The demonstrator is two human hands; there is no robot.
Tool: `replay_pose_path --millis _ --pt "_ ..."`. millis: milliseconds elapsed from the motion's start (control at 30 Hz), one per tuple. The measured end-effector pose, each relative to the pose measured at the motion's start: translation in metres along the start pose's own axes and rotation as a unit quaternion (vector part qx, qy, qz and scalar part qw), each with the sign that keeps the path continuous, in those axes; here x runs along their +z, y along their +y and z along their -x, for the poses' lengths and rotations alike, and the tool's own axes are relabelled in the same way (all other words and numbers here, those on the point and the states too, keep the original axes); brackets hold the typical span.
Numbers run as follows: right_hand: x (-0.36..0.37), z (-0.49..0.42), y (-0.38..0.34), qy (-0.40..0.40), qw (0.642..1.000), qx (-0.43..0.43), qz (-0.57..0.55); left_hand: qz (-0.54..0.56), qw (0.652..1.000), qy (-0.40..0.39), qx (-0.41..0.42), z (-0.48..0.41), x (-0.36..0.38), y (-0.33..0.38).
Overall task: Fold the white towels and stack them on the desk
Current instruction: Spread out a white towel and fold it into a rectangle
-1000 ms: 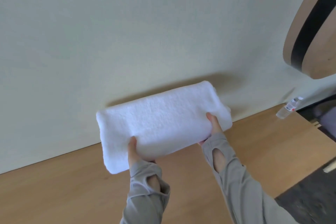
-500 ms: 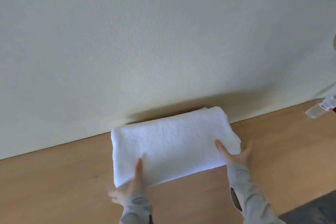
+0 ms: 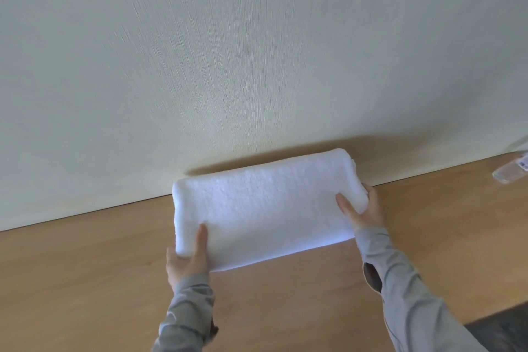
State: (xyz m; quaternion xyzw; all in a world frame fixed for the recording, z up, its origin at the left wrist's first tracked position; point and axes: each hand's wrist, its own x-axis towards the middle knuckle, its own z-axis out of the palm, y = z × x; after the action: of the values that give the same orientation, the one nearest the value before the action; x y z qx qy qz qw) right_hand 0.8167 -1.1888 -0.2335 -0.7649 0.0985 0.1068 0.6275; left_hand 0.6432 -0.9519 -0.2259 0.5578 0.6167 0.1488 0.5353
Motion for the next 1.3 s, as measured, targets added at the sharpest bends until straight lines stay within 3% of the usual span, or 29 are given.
replay_pose_path --millis 200,500,567,600,633,700,767,800,900,1100,1233,1300 --pt "0.000 0.002 0.005 0.040 0.997 -0.028 0.065 -0.142 0.989 0.000 0.048 -0.013 -0.010 0.020" --pt "0.004 -0.005 0.002 0.067 0.987 -0.048 0.139 -0.129 0.989 -0.058 0.052 -0.039 -0.003 0.019" --pt "0.005 0.000 -0.004 0.103 0.958 -0.077 0.257 -0.158 0.983 -0.042 0.079 -0.035 -0.005 0.021" --pt "0.007 0.004 -0.008 0.135 0.924 -0.123 0.335 -0.187 0.975 -0.013 0.122 -0.030 -0.005 0.022" --pt "0.012 0.011 -0.013 0.153 0.889 -0.189 0.387 -0.228 0.954 0.026 0.192 -0.022 -0.003 0.023" --pt "0.035 0.023 -0.024 0.088 0.845 -0.303 0.432 -0.341 0.859 0.040 0.380 -0.004 0.006 0.028" --pt "0.062 0.033 -0.029 -0.052 0.810 -0.332 0.481 -0.446 0.746 -0.040 0.493 0.000 0.021 0.030" --pt "0.071 0.034 -0.028 -0.097 0.784 -0.333 0.516 -0.472 0.727 -0.079 0.492 -0.003 0.026 0.029" --pt "0.075 0.025 -0.021 -0.123 0.745 -0.309 0.578 -0.502 0.718 -0.110 0.469 -0.021 0.030 0.024" --pt "0.081 0.017 -0.025 -0.149 0.732 -0.271 0.607 -0.540 0.704 -0.170 0.428 -0.025 0.029 0.036" --pt "0.077 0.026 -0.042 -0.177 0.720 -0.237 0.628 -0.573 0.664 -0.229 0.422 -0.025 0.000 0.062" --pt "0.079 0.038 -0.058 -0.174 0.725 -0.238 0.623 -0.590 0.655 -0.212 0.422 -0.025 -0.024 0.077"
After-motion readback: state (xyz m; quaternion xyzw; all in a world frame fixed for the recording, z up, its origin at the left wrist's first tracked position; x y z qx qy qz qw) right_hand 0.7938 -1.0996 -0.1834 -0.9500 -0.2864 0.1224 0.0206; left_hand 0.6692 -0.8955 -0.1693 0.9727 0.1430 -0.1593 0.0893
